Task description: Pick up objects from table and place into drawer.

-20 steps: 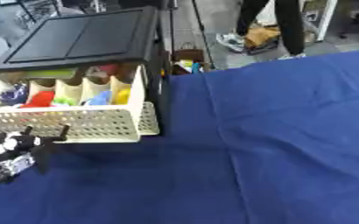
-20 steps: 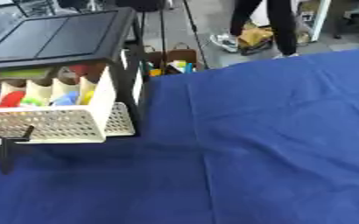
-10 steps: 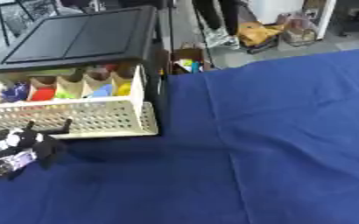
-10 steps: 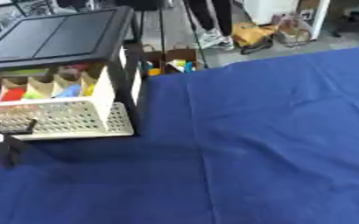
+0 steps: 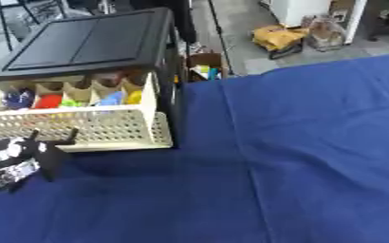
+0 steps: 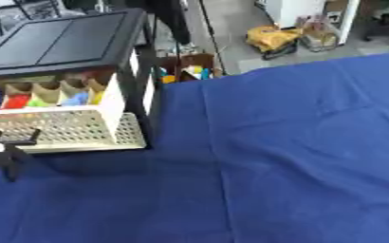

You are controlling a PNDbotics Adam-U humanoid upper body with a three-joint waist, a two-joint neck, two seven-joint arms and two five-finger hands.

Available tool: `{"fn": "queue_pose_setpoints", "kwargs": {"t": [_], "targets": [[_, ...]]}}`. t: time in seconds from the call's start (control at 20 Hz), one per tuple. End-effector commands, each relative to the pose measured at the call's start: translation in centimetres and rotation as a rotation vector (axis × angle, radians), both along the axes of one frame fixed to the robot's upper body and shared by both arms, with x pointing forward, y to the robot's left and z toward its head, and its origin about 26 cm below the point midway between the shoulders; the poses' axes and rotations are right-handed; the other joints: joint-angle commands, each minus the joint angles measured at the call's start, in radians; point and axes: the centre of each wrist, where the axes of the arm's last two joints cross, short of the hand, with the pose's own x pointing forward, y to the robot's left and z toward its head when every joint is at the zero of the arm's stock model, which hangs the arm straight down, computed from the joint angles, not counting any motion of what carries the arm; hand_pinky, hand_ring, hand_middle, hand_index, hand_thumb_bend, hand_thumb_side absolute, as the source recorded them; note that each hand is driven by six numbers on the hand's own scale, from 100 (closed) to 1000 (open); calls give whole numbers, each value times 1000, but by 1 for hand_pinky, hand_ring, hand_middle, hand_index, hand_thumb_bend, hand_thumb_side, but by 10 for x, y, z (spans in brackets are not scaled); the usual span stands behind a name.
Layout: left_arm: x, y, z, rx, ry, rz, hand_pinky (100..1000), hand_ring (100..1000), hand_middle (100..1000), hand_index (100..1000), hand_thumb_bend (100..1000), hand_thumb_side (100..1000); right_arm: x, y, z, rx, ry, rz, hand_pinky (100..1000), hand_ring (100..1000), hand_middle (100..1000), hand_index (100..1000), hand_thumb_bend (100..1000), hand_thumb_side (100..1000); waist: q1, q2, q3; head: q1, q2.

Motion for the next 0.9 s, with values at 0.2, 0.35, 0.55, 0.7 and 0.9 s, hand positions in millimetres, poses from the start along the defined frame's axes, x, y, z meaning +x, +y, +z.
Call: {"fn": "queue_pose_setpoints", "kwargs": {"t": [0.2,0.35,0.55,0.7,0.9], "targets": [[4,9,14,-1,-42,23,215,573,659,807,100,1000,-6,-1,9,-12,-36,-4,709,717,548,653,100,869,-3,-12,-3,8,-17],[5,9,15,-9,-44,20,215,573,660,809,100,1000,-6,0,9,-13,-36,-4,709,717,548,653,100,869,-1,-10,-6,9,-20],[6,10,17,-19,-49,24,214,574,664,809,100,1000,-6,0,10,-13,-38,-3,709,716,547,652,100,869,0,-7,-11,12,-25],[8,12,17,-28,-54,30,214,575,665,811,100,1000,-6,0,10,-14,-39,-3,709,716,547,652,100,869,1,-5,-14,13,-27],[10,14,18,-41,-55,38,212,575,665,813,100,1000,-6,0,10,-15,-39,-3,709,715,546,651,100,870,3,-2,-18,15,-28]]}}
